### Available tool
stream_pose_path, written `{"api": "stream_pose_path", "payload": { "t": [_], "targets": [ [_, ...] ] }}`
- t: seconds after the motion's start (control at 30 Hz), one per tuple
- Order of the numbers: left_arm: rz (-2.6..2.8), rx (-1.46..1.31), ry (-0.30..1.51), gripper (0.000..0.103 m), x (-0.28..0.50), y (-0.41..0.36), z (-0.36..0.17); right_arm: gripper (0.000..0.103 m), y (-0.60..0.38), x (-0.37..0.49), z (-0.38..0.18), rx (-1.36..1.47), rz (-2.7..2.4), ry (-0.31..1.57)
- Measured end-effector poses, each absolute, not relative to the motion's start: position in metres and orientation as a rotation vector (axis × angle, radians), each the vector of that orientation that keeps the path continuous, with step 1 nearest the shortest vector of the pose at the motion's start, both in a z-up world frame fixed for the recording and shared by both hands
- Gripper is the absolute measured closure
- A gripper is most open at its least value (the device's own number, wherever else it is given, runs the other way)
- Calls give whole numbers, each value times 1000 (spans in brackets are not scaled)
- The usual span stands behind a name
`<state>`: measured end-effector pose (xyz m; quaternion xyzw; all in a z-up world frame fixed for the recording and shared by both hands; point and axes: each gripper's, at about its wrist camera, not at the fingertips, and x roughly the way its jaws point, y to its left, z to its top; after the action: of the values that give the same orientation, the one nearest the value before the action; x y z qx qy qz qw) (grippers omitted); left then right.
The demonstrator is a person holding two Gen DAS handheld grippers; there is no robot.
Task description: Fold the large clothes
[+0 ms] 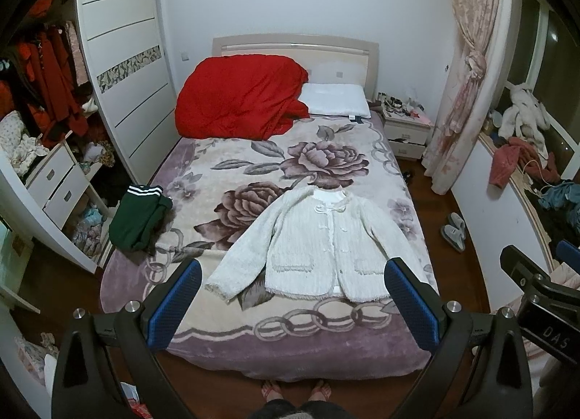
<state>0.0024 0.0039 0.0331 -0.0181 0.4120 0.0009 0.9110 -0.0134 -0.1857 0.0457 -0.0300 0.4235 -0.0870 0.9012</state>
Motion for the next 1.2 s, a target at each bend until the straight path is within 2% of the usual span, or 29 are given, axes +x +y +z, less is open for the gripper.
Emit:
{"api": "stream_pose_path", "payload": {
  "t": [1.2],
  "targets": [
    [7,-29,827,0,13,6,59,0,-183,-15,48,-61,-181,864]
  ]
}}
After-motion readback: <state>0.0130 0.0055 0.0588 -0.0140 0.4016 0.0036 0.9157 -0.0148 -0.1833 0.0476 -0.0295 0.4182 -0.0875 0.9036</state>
